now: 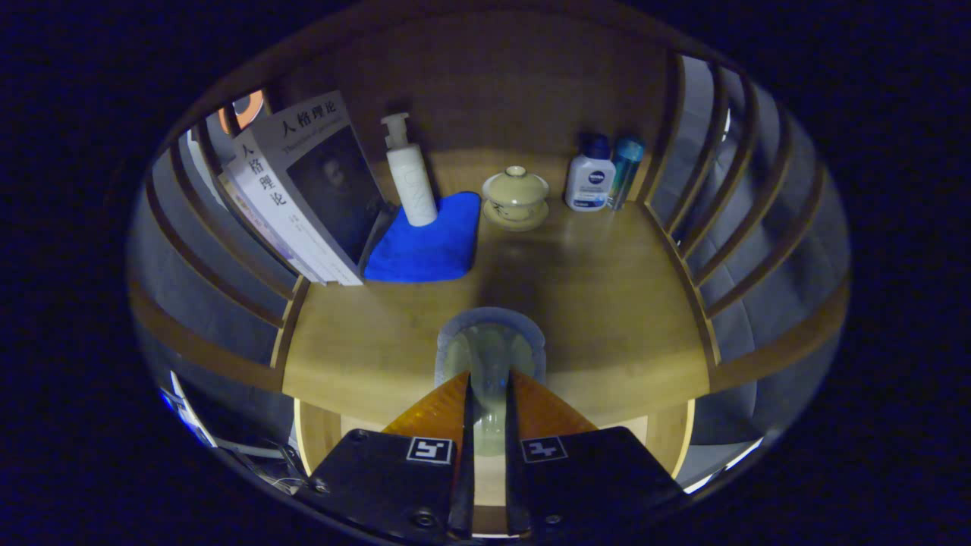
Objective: Pull open the drawer, take out the items inside it, and place them on the countertop above the cabinet.
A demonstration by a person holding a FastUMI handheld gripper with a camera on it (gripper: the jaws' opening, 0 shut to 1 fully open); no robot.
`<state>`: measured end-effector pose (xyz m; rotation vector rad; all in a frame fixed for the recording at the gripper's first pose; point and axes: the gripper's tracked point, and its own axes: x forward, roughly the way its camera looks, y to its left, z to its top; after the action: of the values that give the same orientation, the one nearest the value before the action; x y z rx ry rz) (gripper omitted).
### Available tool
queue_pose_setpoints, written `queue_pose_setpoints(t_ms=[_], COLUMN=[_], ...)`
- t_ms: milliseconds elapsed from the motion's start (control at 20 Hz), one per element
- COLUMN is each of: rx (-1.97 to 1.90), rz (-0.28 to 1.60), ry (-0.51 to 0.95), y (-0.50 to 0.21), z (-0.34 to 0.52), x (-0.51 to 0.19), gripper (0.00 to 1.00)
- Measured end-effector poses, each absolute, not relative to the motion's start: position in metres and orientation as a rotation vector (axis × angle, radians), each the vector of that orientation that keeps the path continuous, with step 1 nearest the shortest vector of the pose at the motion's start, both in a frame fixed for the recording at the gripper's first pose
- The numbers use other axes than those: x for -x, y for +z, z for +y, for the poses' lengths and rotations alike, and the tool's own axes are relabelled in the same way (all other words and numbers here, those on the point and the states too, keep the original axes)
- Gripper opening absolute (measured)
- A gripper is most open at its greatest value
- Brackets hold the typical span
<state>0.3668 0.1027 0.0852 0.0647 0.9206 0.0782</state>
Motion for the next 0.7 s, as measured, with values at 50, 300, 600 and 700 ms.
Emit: queue_pose_setpoints(t_ms=[50, 300, 600, 700], rx=[-0.06, -0.05, -0.04, -0.035], rz=[0.926, 0.996, 1.049, 1.04], ry=[0.067, 0.055, 0.026, 0.013], y=[0.085, 0.066, 0.045, 0.044], z=[0.102, 0.107, 0.105, 0.104], x=[-0.374, -0.395, -0.404, -0.409], gripper=[0.2, 0.21, 0.22, 0.22])
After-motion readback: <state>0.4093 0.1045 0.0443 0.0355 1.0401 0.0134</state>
